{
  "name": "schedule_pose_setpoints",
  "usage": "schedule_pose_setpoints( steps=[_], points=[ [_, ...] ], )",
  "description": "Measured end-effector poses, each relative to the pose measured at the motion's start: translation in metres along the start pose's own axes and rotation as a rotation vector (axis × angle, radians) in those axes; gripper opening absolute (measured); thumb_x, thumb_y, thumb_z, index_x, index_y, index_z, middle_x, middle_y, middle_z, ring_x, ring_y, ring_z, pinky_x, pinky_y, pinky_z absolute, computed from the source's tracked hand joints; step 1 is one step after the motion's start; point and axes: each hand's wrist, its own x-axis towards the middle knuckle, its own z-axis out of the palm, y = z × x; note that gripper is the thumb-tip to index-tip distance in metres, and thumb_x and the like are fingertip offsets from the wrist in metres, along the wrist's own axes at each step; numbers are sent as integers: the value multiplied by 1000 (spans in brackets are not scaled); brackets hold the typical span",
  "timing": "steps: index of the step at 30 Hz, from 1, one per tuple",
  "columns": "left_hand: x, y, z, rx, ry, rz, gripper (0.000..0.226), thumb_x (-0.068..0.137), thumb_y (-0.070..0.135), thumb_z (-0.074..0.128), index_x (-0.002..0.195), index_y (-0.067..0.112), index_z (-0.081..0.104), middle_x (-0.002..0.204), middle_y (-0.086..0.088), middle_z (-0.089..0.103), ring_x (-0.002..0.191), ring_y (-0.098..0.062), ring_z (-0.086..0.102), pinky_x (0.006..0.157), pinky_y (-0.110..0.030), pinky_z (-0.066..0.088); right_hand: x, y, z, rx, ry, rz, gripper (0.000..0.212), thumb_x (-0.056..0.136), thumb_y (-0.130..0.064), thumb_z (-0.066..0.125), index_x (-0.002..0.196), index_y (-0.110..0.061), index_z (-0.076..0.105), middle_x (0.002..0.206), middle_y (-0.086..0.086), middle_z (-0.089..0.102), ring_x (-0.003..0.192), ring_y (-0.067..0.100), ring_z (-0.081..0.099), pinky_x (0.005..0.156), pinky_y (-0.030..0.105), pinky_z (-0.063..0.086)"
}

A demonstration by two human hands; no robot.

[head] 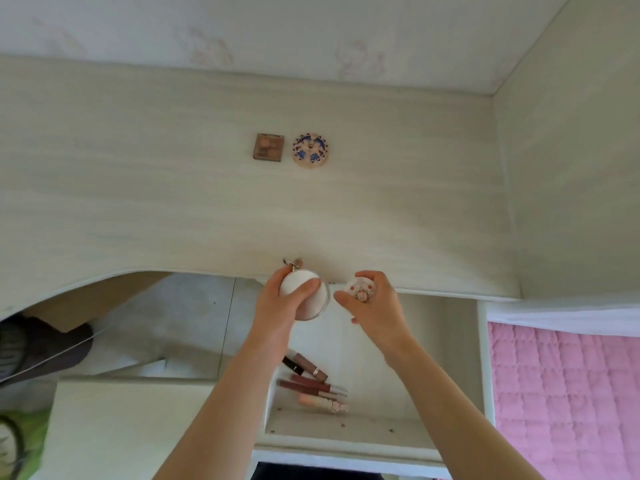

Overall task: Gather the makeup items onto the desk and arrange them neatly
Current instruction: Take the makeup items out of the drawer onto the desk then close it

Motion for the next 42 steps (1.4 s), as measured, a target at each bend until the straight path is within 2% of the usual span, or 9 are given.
schedule_pose_setpoints(
  steps=[2,7,12,16,20,28,31,37,42],
  points=[
    [14,20,-2,-44,-1,28,39,78,25,76,115,26,64,114,1,66,108,-20,62,95,-38,51,14,-18,7,-21,9,-12,49,76,-28,78,117,-23,51,95,-7,57,84,13,61,77,41,58],
    [55,63,-5,17,81,151,29,88,23,66,116,26,62,111,9,63,102,-10,61,76,-24,50,54,-57,27,-105,-21,-46,51,75,-31,77,118,-24,50,105,-2,57,90,19,61,74,35,57],
    [91,89,-14,211,112,333,27,90,18,64,116,24,61,108,12,63,102,-7,59,80,-14,46,88,-83,53,-234,-5,-120,51,76,-30,74,119,-22,47,110,0,51,83,10,53,62,19,43],
    [114,91,-28,383,123,392,34,91,23,62,125,24,58,125,7,59,118,-11,53,101,-28,42,105,-95,71,-340,-11,-157,53,80,-29,71,125,-20,43,116,2,45,95,19,52,78,33,51],
    [131,90,-39,476,128,422,33,91,24,61,123,31,57,123,3,58,116,-13,53,99,-32,43,116,-98,86,-444,-23,-175,54,83,-28,68,128,-20,39,123,5,42,108,28,50,89,43,51],
    [139,86,-45,798,202,509,36,94,27,56,129,19,54,117,-3,56,111,-23,39,90,-27,33,119,-97,98,-688,58,-272,58,86,-36,63,135,-19,36,129,8,39,115,28,39,94,37,43],
    [144,84,-47,901,234,543,36,93,30,57,126,15,58,118,-7,56,111,-30,38,94,-36,36,121,-96,98,-709,74,-301,56,87,-35,61,135,-17,39,128,9,34,114,28,35,99,38,40],
    [144,81,-43,954,229,559,38,93,35,54,127,19,56,127,-4,44,118,-27,33,98,-40,33,124,-89,99,-740,119,-374,55,88,-38,58,135,-16,42,126,9,39,117,29,34,101,37,35],
    [132,73,-45,951,169,721,52,88,42,47,136,21,43,136,-3,36,125,-23,31,102,-33,29,118,-83,98,-780,147,-486,65,89,-42,59,142,-15,33,136,8,34,123,28,32,102,39,38]
  ],
)
